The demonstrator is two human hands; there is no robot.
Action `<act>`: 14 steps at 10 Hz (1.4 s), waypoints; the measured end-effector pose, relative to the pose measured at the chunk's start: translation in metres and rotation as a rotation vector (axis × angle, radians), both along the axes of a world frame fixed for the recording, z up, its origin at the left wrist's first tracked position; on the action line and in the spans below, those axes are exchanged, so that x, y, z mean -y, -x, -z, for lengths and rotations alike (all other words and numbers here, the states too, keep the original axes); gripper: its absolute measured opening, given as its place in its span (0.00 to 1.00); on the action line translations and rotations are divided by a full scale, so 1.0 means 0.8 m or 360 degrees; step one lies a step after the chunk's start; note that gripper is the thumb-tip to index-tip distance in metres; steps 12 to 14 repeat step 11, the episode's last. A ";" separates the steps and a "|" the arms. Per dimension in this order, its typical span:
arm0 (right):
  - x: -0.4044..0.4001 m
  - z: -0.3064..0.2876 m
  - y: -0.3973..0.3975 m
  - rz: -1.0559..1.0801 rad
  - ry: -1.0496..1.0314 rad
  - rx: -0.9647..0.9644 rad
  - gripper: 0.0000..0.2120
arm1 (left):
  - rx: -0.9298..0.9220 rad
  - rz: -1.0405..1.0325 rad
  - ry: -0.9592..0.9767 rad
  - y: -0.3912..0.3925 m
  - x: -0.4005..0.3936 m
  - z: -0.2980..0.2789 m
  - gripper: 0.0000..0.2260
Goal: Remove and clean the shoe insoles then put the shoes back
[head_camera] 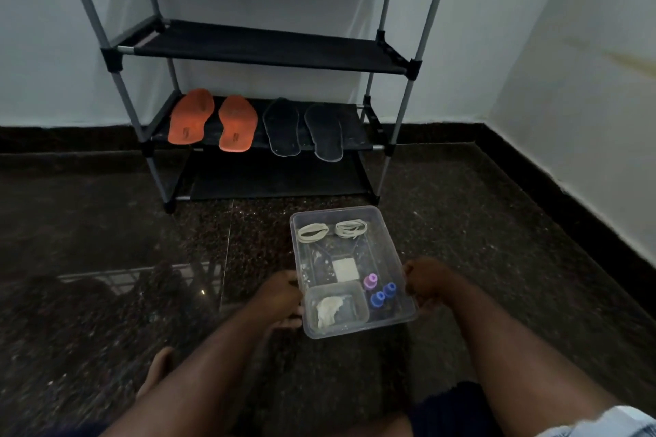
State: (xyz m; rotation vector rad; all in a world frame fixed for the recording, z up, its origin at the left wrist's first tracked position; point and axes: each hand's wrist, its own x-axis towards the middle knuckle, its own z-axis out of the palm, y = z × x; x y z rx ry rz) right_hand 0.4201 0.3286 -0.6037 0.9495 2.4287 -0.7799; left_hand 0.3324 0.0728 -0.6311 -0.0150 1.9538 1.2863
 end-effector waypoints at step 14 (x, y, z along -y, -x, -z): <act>0.018 0.025 0.054 -0.0235 -0.0410 -0.0492 0.15 | -0.1214 0.0453 0.0774 0.061 -0.012 -0.001 0.27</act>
